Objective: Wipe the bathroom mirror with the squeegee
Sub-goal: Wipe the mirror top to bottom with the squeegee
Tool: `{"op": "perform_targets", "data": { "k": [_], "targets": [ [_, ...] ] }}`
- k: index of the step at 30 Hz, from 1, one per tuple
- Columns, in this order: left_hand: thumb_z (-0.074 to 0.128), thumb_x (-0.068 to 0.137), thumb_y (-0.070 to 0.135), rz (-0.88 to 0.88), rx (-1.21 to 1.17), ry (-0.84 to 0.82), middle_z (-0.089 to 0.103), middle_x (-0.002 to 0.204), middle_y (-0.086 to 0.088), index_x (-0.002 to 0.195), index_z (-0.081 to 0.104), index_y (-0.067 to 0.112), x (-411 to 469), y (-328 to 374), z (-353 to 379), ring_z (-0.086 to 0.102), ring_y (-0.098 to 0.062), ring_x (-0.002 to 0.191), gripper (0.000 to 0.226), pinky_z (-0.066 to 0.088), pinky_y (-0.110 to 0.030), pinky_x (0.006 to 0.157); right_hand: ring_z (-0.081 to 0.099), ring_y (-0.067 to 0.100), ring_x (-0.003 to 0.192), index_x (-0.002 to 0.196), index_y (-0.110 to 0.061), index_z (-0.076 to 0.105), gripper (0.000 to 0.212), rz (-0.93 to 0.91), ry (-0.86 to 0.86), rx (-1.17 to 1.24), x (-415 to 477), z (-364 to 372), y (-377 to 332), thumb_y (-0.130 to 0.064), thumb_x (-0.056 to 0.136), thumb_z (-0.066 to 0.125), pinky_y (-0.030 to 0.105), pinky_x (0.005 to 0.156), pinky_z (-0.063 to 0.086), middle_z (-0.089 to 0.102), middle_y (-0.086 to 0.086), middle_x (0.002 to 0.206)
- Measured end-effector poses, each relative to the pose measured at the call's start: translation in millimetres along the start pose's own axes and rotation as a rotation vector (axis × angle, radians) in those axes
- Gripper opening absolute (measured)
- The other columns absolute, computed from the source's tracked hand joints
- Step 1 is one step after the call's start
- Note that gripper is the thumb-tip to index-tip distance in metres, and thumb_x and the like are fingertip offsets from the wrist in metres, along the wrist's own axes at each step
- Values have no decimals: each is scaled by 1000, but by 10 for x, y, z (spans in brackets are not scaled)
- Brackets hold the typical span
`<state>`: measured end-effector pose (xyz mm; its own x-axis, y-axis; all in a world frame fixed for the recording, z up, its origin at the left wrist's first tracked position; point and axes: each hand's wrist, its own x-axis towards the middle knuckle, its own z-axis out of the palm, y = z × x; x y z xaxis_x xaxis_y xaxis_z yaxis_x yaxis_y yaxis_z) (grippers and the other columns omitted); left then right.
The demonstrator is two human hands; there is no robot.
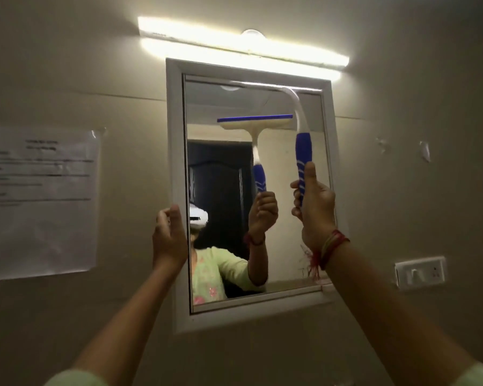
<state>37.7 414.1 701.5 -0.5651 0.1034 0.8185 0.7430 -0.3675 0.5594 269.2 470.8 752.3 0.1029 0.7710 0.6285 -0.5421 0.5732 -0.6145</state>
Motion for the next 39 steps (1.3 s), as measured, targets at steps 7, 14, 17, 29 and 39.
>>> {"op": "perform_targets", "data": {
  "k": [7, 14, 17, 29, 39],
  "targets": [
    [26, 94, 45, -13, -7, -8, 52, 82, 0, 100, 49, 6, -15, 18, -16, 46, -9, 68, 45, 28, -20, 55, 50, -1, 35, 72, -15, 54, 34, 30, -32, 31, 125, 239, -46, -39, 94, 46, 9, 39, 41, 50, 0, 62],
    [26, 95, 45, -33, -8, -23, 51, 77, 2, 99, 49, 9, -22, 32, -29, 44, 2, 67, 43, 28, -13, 53, 51, 4, 46, 75, -16, 56, 35, 74, -80, 19, 186, 407, -114, -43, 94, 44, 14, 45, 43, 55, -1, 64],
    [25, 94, 46, -40, -12, -27, 49, 73, 7, 99, 48, 9, -29, 42, -32, 44, 2, 67, 43, 27, -15, 53, 52, 9, 56, 74, -17, 55, 34, 110, -109, 84, 157, 440, -112, -41, 94, 43, 18, 54, 45, 55, 0, 68],
    [27, 96, 41, -21, -22, -10, 46, 68, 10, 101, 48, 4, -39, 77, -24, 42, 0, 63, 43, 33, -2, 48, 49, 1, 33, 70, -17, 55, 38, 92, -89, 15, 192, 298, 65, -45, 93, 44, 14, 40, 40, 54, -5, 55],
    [25, 95, 46, -29, -28, -27, 46, 71, 12, 102, 47, 11, -54, 77, -39, 43, 2, 65, 42, 28, -17, 53, 35, 8, 40, 53, -18, 46, 55, 227, -326, 62, 4, 41, 390, -52, 94, 34, 19, 43, 30, 40, -4, 47]
  ]
}}
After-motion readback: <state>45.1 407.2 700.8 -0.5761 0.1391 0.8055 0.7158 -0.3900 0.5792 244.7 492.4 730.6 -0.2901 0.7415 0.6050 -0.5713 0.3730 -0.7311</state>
